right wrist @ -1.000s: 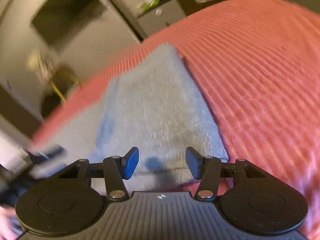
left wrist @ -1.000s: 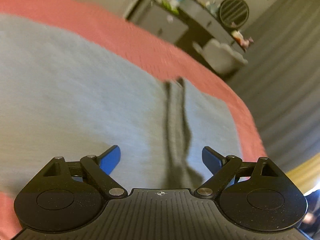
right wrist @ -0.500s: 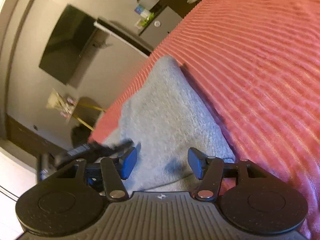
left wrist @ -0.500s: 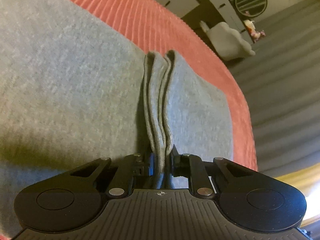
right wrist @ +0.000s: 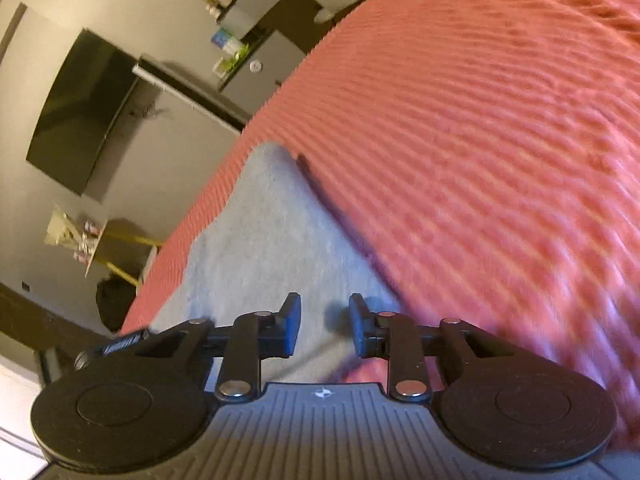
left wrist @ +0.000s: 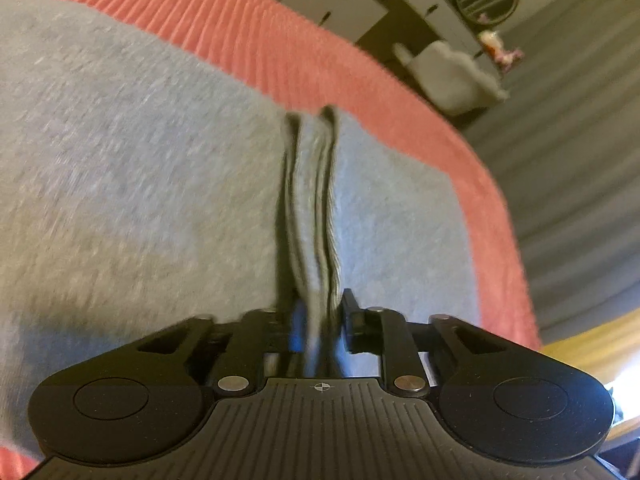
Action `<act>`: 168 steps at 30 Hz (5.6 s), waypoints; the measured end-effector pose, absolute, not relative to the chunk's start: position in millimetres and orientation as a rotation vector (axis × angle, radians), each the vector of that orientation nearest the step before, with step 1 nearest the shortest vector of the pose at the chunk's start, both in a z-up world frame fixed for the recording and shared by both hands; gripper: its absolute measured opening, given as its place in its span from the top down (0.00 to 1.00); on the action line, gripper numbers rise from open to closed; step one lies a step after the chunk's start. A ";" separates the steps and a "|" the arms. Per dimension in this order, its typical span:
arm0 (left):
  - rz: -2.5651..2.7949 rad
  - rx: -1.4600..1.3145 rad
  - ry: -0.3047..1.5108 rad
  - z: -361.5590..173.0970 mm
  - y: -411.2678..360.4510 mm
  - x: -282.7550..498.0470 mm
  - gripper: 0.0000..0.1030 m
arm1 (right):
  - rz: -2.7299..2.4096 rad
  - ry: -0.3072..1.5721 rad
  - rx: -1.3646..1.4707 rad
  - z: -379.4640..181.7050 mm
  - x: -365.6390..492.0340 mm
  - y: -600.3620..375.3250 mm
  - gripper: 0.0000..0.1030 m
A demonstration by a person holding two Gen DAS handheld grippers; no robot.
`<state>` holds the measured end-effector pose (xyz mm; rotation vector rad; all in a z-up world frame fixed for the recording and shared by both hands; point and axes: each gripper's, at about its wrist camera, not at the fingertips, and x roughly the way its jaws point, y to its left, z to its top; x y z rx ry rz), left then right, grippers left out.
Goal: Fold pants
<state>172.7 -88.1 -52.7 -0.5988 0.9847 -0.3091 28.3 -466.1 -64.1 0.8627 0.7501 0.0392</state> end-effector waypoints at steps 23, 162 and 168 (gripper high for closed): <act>-0.399 -0.763 0.885 -31.8 -79.4 166.5 0.85 | 0.073 0.709 1.360 -110.4 37.3 -473.4 0.42; 0.001 -0.452 0.861 -19.3 34.8 54.1 0.97 | 0.096 0.629 0.358 -15.1 0.4 -353.2 0.18; -0.039 -0.552 0.799 -16.9 46.0 65.9 0.49 | 0.063 0.697 0.370 -26.6 9.6 -351.9 0.18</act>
